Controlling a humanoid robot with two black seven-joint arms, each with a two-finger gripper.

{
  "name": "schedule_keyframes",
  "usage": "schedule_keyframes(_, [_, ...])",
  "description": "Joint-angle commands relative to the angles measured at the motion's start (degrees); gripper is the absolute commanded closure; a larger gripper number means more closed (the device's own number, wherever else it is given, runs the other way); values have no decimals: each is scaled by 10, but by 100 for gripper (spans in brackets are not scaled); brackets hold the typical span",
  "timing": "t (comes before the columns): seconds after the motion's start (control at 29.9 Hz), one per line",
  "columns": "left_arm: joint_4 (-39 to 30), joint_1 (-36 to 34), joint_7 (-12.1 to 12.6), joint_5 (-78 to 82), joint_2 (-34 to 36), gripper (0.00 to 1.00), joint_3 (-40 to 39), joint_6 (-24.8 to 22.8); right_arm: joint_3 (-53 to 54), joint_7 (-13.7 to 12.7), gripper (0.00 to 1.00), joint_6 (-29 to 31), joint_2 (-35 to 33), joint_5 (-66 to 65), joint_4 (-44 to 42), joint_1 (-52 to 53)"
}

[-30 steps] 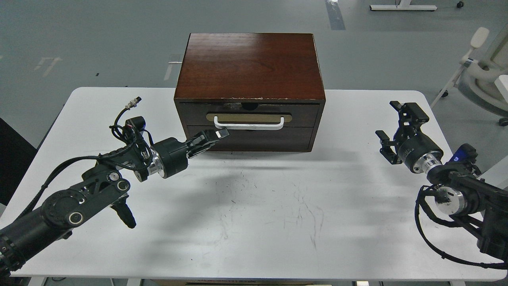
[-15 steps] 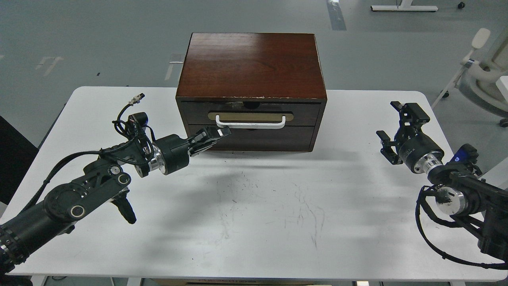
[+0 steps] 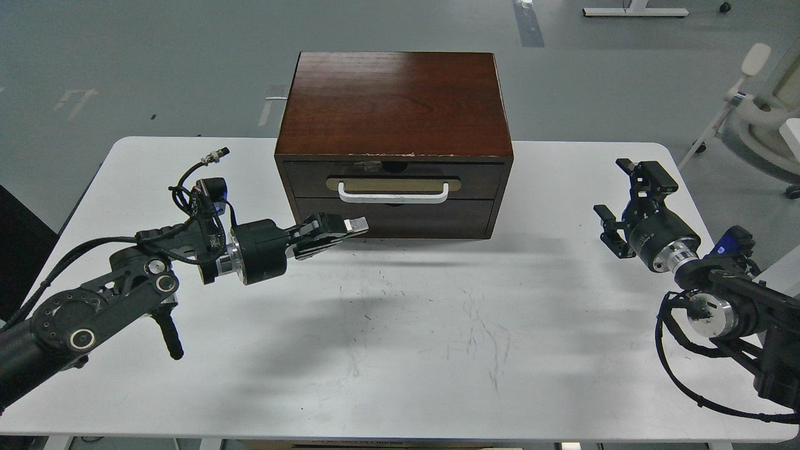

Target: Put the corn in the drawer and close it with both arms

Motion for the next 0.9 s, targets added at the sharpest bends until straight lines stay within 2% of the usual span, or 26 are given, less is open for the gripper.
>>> schedule_keyframes(0.0, [-32,0,-22,-92,29,0,-6,-1,0,0,2,0,0,0,0,0])
schedule_keyframes(0.03, [-40,0,-30,-143,43,0,-10,-1,0,0,2,0,0,0,0,0])
schedule_keyframes(0.23, [-35,1,-31,-318,84,0,-66,7,2,0,2,0,-1,0,0,1])
schedule_keyframes(0.4, [-26,3,-31,-454,138,0,-70,8,8,0,2,-1,1,0,1,2])
schedule_keyframes(0.53, [31,25,-31,-533,133,0,-68,9,10,0,2,-3,6,0,0,4])
schedule_keyframes(0.87, [120,99,-29,-533,81,0,-61,9,16,0,0,-2,9,0,3,4])
